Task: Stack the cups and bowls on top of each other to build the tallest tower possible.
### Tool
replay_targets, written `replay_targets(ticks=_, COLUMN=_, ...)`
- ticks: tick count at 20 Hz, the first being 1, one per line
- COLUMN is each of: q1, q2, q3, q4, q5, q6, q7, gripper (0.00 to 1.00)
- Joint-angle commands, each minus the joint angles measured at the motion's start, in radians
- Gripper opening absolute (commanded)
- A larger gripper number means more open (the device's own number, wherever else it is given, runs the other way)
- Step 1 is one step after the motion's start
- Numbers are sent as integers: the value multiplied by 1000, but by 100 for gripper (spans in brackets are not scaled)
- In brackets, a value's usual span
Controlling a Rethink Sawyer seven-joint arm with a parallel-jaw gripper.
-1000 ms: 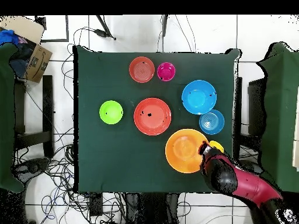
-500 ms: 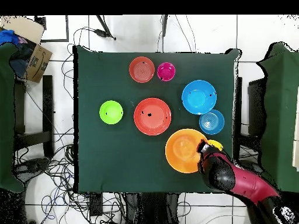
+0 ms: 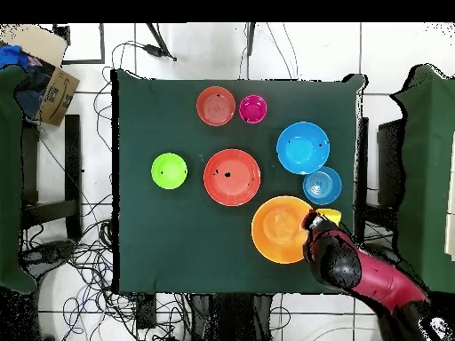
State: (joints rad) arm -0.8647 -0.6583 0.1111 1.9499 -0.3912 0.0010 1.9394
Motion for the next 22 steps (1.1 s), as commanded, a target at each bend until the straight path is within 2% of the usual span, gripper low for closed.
replay_targets(ticks=1, q1=50, q2=-28, q3=12, q4=-22, q5=81, q6=68, q7=146, gripper=100)
replay_targets(ticks=9, q1=73, q2=34, q3=-23, q4=-97, q5=110, q6=59, q7=118, gripper=100)
replay_targets(ticks=14, q1=122, q2=89, q3=-73, q4=-167, q5=131, q6=47, q7=115, gripper=100)
replay_targets(ticks=18, q1=135, q2=125, q3=-100, q4=-210, q5=89, q6=44, q7=66, gripper=100)
replay_targets(ticks=22, q1=94, q2=161, q3=-58, q4=-222, q5=35, q6=21, q7=24, gripper=100)
